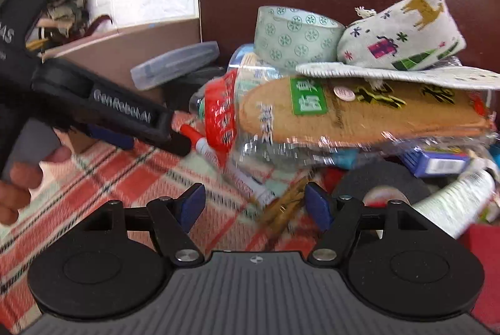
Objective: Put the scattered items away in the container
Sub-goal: 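Move both grippers back toward the markers and clothespin near the pile, then grasp the red-capped marker with the left gripper while the right gripper grasps the wooden clothespin, then carry the marker and clothespin over the cardboard box and open both grippers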
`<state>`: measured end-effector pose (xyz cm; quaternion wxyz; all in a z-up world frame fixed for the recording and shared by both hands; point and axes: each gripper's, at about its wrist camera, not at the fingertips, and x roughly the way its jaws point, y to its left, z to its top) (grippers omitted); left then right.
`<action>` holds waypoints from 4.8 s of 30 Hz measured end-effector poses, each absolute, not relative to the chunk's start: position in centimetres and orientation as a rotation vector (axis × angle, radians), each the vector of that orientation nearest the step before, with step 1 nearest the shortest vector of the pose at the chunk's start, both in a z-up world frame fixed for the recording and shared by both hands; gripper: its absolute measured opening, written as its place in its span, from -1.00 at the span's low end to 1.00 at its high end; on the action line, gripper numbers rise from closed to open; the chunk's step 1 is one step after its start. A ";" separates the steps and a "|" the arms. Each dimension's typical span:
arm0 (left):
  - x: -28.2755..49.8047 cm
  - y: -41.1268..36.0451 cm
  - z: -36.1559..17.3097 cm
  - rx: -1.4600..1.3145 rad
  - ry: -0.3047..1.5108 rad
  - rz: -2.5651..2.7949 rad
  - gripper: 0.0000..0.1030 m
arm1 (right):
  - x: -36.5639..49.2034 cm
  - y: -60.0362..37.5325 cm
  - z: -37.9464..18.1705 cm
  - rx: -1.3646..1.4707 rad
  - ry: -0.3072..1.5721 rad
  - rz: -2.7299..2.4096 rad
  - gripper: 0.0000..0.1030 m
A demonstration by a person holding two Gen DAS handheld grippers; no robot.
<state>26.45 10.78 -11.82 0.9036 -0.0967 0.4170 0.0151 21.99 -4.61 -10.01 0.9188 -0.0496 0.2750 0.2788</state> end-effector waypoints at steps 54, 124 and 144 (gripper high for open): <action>23.9 10.2 -11.9 -0.099 0.900 0.094 -0.09 | 19.4 -7.4 -10.5 -0.030 0.646 0.543 -0.45; 21.5 26.5 3.6 -0.154 0.664 -0.009 -0.79 | 22.2 13.1 5.3 -0.033 0.501 0.896 -0.73; 24.2 31.2 -2.4 -0.138 0.747 0.070 0.55 | 26.3 15.4 -0.6 -0.043 0.543 0.776 0.18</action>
